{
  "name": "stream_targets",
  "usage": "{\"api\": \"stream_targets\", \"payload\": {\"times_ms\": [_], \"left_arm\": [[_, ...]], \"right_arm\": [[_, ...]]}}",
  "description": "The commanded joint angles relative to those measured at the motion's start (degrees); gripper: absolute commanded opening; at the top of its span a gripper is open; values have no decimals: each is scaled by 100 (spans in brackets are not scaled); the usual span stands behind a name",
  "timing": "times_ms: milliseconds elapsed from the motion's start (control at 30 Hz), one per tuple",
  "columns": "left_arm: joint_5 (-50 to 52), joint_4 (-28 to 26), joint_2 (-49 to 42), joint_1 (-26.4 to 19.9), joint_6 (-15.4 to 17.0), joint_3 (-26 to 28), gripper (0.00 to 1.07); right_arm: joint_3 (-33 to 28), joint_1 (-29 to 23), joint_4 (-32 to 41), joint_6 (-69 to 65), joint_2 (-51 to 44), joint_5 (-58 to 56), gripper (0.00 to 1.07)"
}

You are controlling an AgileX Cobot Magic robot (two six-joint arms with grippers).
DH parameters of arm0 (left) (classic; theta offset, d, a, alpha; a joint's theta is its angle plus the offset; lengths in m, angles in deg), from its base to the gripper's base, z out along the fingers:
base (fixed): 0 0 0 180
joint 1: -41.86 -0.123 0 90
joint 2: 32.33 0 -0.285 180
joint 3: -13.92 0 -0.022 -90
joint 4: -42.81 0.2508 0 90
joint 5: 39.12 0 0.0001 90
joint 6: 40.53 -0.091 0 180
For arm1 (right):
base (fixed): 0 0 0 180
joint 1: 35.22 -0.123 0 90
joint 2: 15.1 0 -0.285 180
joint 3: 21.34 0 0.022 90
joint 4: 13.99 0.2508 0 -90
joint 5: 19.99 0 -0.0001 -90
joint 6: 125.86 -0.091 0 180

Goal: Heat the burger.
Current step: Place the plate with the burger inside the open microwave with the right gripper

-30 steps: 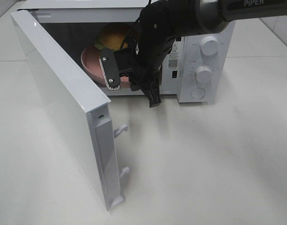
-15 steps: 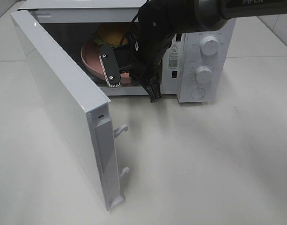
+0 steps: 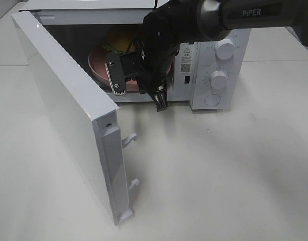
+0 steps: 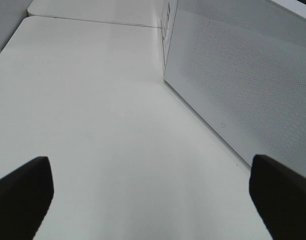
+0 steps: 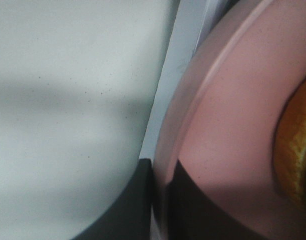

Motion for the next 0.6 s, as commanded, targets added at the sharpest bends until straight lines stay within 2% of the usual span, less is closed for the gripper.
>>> {"api": "stream_targets", "payload": {"times_ms": [33,233,600], "left_arm": [[-23,-46,-6,-6,17,0,100],[-23,-46,-6,-6,17,0,100],[-23,-46,-6,-6,17,0,100]], "right_arm": [[126,23,-74,-115,-40,361,2],[126,23,-69,-115,-40,355,8],[120,23,-69,-189,-40,315,31]]}}
